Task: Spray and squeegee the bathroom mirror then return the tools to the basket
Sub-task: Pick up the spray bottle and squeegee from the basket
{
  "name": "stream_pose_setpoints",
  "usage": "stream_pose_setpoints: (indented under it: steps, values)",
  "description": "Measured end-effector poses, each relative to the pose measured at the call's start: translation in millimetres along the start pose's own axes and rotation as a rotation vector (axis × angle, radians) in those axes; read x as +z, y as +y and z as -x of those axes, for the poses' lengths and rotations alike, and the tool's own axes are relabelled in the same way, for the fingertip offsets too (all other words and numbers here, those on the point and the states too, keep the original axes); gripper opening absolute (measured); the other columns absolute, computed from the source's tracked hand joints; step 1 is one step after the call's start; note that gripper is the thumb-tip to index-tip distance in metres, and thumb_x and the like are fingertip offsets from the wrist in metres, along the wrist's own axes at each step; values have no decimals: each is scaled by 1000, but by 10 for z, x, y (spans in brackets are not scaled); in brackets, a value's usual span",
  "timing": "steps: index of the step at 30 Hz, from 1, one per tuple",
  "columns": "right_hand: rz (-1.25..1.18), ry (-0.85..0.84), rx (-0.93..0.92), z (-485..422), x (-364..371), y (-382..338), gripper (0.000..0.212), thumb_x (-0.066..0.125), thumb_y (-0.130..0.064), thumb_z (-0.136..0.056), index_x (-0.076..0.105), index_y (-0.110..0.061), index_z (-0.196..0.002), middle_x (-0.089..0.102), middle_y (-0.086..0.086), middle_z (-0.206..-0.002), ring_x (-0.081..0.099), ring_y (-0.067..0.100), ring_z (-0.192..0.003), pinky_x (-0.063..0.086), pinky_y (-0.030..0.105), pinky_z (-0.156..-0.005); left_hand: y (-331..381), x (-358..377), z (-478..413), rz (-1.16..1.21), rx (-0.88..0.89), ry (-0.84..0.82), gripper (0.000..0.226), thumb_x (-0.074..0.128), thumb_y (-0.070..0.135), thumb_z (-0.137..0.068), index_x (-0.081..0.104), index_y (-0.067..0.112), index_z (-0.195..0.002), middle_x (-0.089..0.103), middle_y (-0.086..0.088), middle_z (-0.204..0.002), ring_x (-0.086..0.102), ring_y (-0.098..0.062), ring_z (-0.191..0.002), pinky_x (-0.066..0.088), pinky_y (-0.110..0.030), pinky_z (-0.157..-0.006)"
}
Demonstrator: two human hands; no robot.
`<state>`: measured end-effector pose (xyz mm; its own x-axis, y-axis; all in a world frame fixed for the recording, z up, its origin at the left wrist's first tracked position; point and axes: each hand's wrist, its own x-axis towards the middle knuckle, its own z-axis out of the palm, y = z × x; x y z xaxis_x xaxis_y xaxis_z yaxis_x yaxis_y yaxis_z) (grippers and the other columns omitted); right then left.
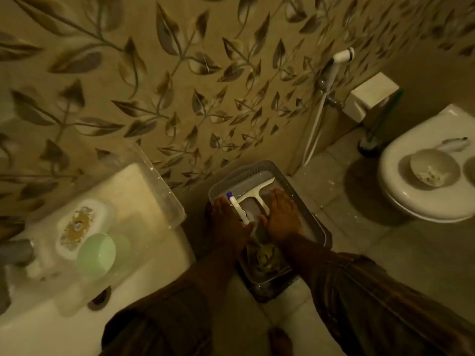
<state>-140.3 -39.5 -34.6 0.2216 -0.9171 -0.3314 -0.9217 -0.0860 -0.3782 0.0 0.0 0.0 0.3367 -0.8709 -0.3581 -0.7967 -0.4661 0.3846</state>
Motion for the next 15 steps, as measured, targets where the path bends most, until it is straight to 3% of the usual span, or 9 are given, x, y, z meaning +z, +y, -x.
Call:
stream_pose_setpoints:
  steps: [5,9,12,15]
  values:
    - [-56,-91,23,-91,176,50,74,48,-42,-94,13,-26,-157,13,4,-165,14,27,-152,22,50,-121,24,101,-173,37,-20,-40,112,75,44,-79,2,4,-154,14,-14,-163,14,-28,-150,12,-39,-120]
    - [-109,-258,130,-129,260,76,85,59,-30,-91,3,-39,-154,21,5,-160,44,35,-132,48,53,-100,51,199,-180,212,-57,30,103,76,35,-81,11,3,-154,39,-16,-153,40,-29,-139,29,-33,-113]
    - [-80,-309,179,-131,344,85,96,64,-23,-87,-2,-36,-155,37,13,-147,53,36,-118,51,49,-89,90,240,-189,302,-102,76,91,72,30,-85,19,3,-153,49,-19,-145,48,-31,-133,37,-36,-112]
    - [-122,-279,227,-145,392,108,78,56,-23,-91,10,-30,-154,47,15,-138,57,35,-115,52,48,-88,104,225,-229,308,-107,57,77,65,29,-90,26,2,-150,51,-18,-143,49,-30,-132,38,-38,-111]
